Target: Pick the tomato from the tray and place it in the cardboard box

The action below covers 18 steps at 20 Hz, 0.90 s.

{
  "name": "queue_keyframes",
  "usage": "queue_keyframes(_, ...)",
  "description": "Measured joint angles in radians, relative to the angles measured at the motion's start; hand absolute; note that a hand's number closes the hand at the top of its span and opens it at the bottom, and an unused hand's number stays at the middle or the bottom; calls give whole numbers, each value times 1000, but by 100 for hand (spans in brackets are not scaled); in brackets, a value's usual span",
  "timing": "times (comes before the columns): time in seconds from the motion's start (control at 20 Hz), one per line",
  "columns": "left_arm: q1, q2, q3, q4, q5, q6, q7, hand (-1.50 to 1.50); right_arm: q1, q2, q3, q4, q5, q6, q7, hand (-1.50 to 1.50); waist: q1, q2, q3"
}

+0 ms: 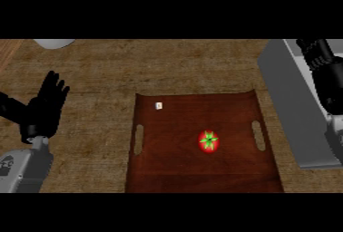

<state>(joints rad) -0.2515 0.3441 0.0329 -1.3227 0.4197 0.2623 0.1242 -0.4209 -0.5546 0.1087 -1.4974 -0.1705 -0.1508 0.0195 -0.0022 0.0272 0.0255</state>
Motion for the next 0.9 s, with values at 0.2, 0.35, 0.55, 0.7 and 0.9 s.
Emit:
queue_keyframes(0.2,-15,67,-55,-36,-78,-68,-47,0,5,1,-23,-91,-16,-14,23,-150,-15,-24,-16)
queue_keyframes(0.35,-22,121,-129,-89,-158,-139,-109,0,5,-48,-29,-154,5,-7,50,-150,-36,-39,-23)
queue_keyframes(0.55,6,143,-208,-147,-232,-198,-173,0,121,-102,-7,-255,83,-19,81,-150,-34,-38,-25)
queue_keyframes(0.7,14,150,-233,-176,-264,-221,-192,0,230,-120,15,-319,159,-19,2,-150,-26,-35,-25)
queue_keyframes(0.9,27,145,-247,-191,-291,-235,-216,0,306,-177,57,-391,270,12,-55,-150,-17,-33,-25)
